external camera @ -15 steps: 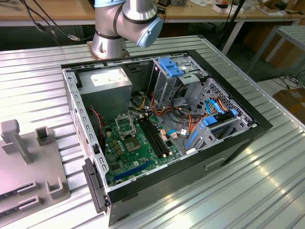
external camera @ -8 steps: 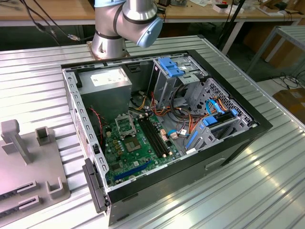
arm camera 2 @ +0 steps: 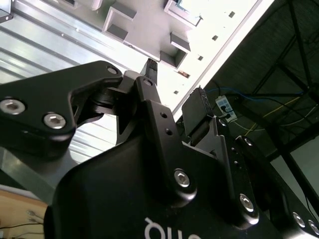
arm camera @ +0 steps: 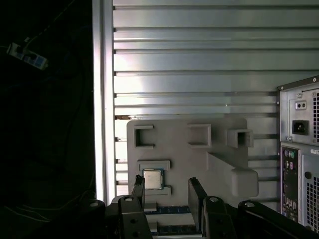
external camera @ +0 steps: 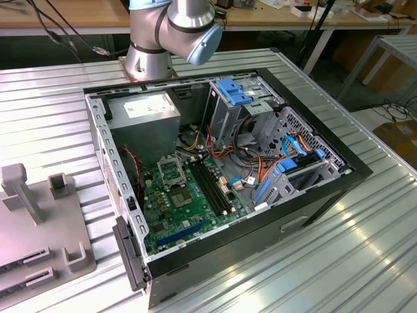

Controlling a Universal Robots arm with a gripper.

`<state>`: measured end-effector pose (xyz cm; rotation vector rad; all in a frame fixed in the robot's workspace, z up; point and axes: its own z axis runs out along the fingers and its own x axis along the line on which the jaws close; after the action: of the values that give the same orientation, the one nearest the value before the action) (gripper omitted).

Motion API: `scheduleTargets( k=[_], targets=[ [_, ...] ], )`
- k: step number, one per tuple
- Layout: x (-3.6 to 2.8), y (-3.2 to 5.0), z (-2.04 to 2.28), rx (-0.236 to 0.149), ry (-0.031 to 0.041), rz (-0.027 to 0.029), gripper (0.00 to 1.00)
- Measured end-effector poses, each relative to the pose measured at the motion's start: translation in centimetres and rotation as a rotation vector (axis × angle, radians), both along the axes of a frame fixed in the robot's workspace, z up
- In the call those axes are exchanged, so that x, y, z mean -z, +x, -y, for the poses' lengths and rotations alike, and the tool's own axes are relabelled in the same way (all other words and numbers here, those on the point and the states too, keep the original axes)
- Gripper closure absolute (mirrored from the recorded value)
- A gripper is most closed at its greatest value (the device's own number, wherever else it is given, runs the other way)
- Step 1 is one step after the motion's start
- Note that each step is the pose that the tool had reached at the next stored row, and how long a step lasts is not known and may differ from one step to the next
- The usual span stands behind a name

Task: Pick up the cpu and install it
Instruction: 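Pick up the cpu and move it towards the insertion slot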

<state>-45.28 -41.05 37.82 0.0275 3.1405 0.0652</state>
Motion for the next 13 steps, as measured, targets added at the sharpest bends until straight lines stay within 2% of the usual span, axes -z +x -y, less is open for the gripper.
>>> scheduleTargets(
  k=[6, 8, 11, 13],
  targets=[
    [0.12, 0.01, 0.00, -0.008, 0.0000, -0.0003, 0.52],
    [0.30, 0.01, 0.00, -0.031, 0.0000, -0.0001, 0.52],
    [0.63, 0.00, 0.00, -0.094, -0.0002, -0.0015, 0.52],
    [1.04, -0.10, 0.09, -0.108, 0.0005, -0.0016, 0.52]
  ],
)
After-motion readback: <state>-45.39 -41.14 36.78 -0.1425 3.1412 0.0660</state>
